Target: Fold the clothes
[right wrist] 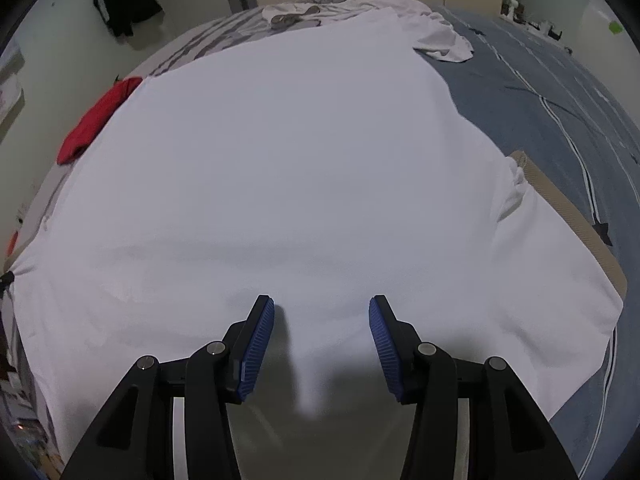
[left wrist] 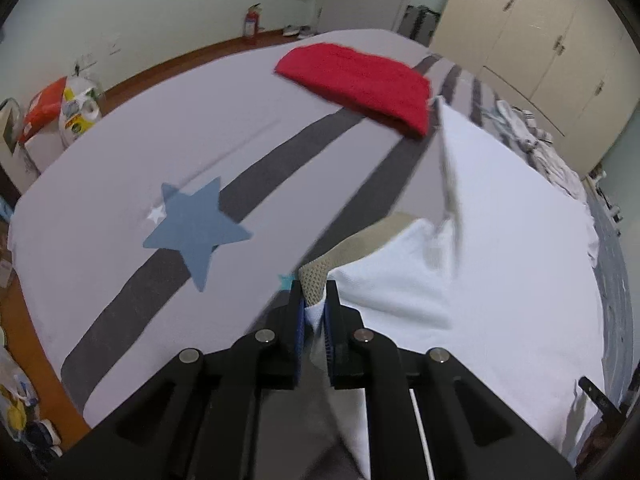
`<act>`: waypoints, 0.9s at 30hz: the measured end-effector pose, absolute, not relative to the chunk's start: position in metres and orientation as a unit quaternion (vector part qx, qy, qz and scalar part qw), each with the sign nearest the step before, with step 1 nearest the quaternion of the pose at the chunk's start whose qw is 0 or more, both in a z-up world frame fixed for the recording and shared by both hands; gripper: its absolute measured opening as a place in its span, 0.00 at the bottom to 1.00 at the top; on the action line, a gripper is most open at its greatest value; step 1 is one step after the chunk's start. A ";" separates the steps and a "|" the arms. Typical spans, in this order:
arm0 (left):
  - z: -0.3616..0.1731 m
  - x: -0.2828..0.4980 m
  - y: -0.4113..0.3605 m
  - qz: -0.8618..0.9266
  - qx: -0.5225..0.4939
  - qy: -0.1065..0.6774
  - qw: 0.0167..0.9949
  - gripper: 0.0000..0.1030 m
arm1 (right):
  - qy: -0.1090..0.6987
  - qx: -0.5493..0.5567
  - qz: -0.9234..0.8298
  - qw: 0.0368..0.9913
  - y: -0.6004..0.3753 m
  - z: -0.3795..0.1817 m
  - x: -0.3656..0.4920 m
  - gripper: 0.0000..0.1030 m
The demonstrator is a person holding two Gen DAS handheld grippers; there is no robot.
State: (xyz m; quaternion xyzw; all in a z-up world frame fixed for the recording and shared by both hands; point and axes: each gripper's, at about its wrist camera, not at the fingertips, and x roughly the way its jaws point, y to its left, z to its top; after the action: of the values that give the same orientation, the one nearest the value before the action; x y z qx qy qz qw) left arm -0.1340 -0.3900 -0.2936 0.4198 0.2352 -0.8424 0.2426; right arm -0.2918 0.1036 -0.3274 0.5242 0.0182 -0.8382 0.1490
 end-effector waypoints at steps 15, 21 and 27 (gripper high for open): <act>-0.252 -0.174 -0.193 -0.862 0.479 0.165 -0.005 0.30 | -0.011 0.517 -0.834 0.192 0.093 -0.297 -0.299 0.44; -0.243 -0.151 -0.231 -0.872 0.455 0.173 0.045 0.53 | -0.006 0.522 -0.823 0.226 0.076 -0.297 -0.294 0.44; -0.277 -0.179 -0.287 -0.857 0.461 0.203 0.110 0.53 | -0.006 0.518 -0.822 0.237 0.060 -0.299 -0.288 0.44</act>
State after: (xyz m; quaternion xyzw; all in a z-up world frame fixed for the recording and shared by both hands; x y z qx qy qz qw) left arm -0.1795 -0.2866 -0.2769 0.4608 0.2028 -0.8570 0.1101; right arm -0.2877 0.0601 -0.2994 0.5175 -0.0058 -0.8221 0.2374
